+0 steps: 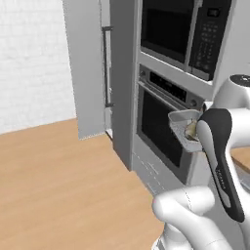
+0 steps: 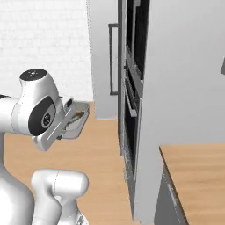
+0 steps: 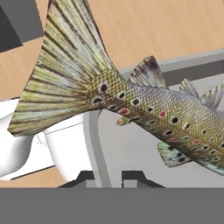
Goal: Take the meat container that has the fish and place it on the second highest rack of the freezer. Then take the vegetable container that has the cucumber and corn and place it on the highest rack of the freezer.
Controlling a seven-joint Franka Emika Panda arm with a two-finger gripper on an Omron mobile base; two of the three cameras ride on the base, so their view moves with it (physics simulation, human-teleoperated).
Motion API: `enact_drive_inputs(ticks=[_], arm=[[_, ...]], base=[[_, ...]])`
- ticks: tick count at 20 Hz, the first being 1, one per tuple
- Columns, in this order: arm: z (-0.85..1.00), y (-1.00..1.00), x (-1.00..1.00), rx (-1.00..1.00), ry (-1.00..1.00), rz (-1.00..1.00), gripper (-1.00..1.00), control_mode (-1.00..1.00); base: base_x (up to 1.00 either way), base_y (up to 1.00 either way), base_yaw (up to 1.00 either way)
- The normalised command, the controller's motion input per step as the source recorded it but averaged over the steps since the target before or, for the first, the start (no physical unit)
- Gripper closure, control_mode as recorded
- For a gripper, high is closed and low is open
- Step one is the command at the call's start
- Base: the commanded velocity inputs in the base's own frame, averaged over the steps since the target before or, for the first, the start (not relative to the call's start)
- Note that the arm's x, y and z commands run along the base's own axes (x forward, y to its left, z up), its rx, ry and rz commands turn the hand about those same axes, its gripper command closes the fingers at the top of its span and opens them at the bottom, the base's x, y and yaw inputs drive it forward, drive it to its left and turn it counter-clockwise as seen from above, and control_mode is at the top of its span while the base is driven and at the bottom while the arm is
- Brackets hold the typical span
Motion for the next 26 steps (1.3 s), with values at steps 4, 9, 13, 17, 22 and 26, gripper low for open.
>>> enact_drive_inputs(ticks=[4,9,13,17,22,26], arm=[[0.0,0.0,0.0,0.0,0.0,0.0,1.0,1.0],[0.0,0.0,0.0,0.0,0.0,0.0,1.0,1.0],[0.0,0.0,0.0,0.0,0.0,0.0,1.0,1.0],[0.0,0.0,0.0,0.0,0.0,0.0,1.0,1.0],[0.0,0.0,0.0,0.0,0.0,0.0,1.0,1.0],[0.0,0.0,0.0,0.0,0.0,0.0,1.0,1.0]], base=[[0.49,0.48,0.59],[0.93,0.53,0.26],[1.0,0.22,0.13],[1.0,0.0,0.0],[1.0,0.0,0.0],[0.98,0.0,-0.03]])
